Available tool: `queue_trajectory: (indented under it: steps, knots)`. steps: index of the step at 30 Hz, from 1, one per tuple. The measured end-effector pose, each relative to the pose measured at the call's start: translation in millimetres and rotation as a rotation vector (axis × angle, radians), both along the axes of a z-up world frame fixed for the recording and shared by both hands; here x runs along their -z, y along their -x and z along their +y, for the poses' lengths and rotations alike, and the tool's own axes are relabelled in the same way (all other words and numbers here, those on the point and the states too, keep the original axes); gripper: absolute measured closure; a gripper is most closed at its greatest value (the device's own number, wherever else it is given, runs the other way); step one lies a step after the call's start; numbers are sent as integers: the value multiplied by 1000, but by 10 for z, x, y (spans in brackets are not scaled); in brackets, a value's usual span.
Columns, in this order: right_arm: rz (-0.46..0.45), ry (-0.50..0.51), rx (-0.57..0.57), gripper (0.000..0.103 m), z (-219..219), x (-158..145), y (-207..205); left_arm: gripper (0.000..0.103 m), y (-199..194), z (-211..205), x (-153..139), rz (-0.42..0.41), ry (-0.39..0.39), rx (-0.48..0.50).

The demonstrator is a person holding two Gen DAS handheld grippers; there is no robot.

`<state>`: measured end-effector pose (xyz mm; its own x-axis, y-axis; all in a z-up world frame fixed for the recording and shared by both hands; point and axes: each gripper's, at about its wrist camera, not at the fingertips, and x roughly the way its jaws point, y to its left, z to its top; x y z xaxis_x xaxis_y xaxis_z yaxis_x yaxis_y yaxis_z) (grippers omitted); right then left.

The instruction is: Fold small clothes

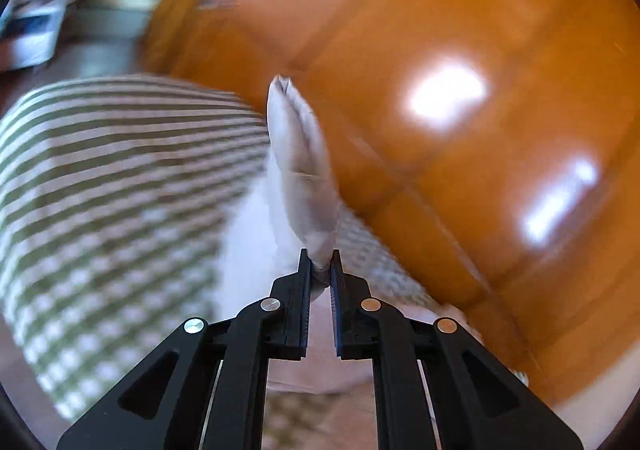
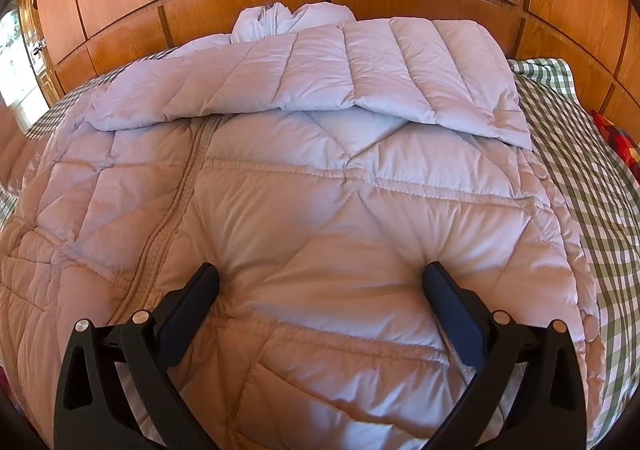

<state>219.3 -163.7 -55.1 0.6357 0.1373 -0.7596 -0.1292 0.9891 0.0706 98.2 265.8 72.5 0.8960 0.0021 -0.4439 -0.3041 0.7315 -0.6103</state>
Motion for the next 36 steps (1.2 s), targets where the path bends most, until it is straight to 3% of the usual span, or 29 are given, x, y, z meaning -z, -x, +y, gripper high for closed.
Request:
queue_trajectory:
  steps: [5,9,11,15,23,26,28,30,31,32,33,36]
  knots:
    - [8,-19,-3,2,-21,-25,7,97,-355,-901,-90,-31,-72,265]
    - [23,-45,-9,2,-45,-64,23,97,-492,-1505,114,13,-108,430]
    - [18,-110,-14,2,-87,-182,47,97,-514,-1727,252,47,-127,479]
    - [22,-351,-61,2,-157,-434,27,97,-540,-1970,445,98,-153,519]
    - [77,-648,-291,2,353,-1007,-256,97,-577,-2176,584,137,-268,532]
    - [97,-700,-366,2,670,-1222,-384,97,-542,-2299,626,132,-304,554]
    - [108,-709,-356,2,826,-1323,-536,97,-484,-2397,608,124,-350,572]
    - [131,-646,-343,5,972,-1353,-671,97,-465,-2460,605,117,-370,584]
    - [144,-633,-352,16,1044,-1344,-739,97,-472,-2468,625,119,-357,592]
    - [151,-587,-344,69,1103,-1339,-791,97,-472,-2475,633,119,-358,594]
    - [157,-523,-340,93,1165,-1337,-839,97,-461,-2488,634,112,-369,596]
    - [219,-596,-293,98,1065,-1225,-1007,96,-366,-2383,604,82,-321,605]
